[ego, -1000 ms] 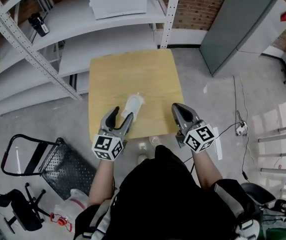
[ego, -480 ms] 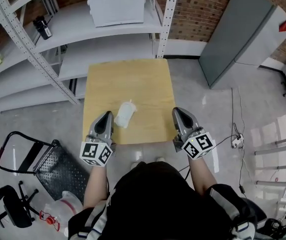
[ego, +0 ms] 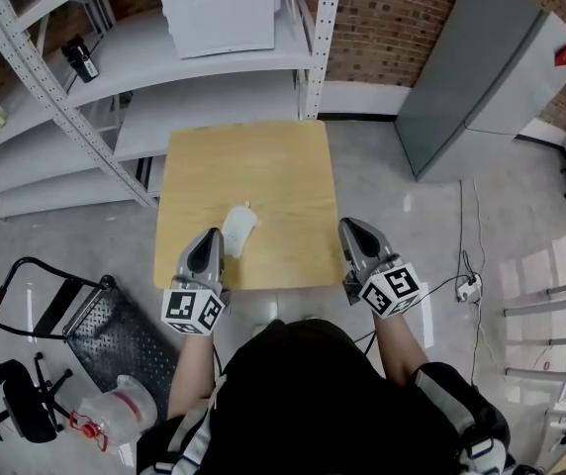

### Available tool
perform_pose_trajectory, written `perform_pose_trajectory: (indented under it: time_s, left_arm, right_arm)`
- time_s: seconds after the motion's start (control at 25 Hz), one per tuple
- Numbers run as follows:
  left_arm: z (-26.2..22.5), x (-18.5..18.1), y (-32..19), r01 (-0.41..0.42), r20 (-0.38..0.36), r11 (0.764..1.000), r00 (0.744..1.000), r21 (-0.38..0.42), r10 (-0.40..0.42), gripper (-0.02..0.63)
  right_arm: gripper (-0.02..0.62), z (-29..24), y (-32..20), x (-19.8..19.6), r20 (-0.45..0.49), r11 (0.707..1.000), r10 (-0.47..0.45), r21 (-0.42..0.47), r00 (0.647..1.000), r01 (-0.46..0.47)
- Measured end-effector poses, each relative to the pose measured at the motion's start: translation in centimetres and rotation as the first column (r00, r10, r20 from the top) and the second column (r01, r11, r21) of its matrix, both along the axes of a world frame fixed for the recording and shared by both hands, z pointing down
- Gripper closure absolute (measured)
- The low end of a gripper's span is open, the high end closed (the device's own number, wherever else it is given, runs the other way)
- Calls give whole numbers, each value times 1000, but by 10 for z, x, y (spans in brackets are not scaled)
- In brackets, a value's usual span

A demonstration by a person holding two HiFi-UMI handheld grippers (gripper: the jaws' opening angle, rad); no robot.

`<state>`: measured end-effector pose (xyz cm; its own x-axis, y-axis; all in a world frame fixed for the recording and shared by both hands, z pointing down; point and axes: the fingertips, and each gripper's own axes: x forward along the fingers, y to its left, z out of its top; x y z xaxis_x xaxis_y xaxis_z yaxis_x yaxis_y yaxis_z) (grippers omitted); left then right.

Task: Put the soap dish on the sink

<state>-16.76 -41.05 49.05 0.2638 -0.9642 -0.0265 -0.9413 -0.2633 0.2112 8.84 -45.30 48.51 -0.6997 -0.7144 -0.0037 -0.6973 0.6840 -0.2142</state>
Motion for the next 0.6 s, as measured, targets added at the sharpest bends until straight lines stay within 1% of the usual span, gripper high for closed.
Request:
perform_pose_trajectory:
  time_s: [0.28, 0.4, 0.6]
  left_arm:
    - [-4, -3, 6, 19, 17, 1000, 1000, 5, -19, 603]
    - [-1, -8, 7, 29, 26, 1000, 999, -8, -29, 601]
    - [6, -10, 6, 29, 28, 999, 999, -28, -28, 601]
  right_arm:
    - [589, 0, -5, -12, 4, 999, -46, 3, 999, 46]
    - [590, 1, -4, -17, -6, 998, -65, 4, 998, 65]
    - [591, 8, -9, -8, -30, 999, -45, -5, 999, 45]
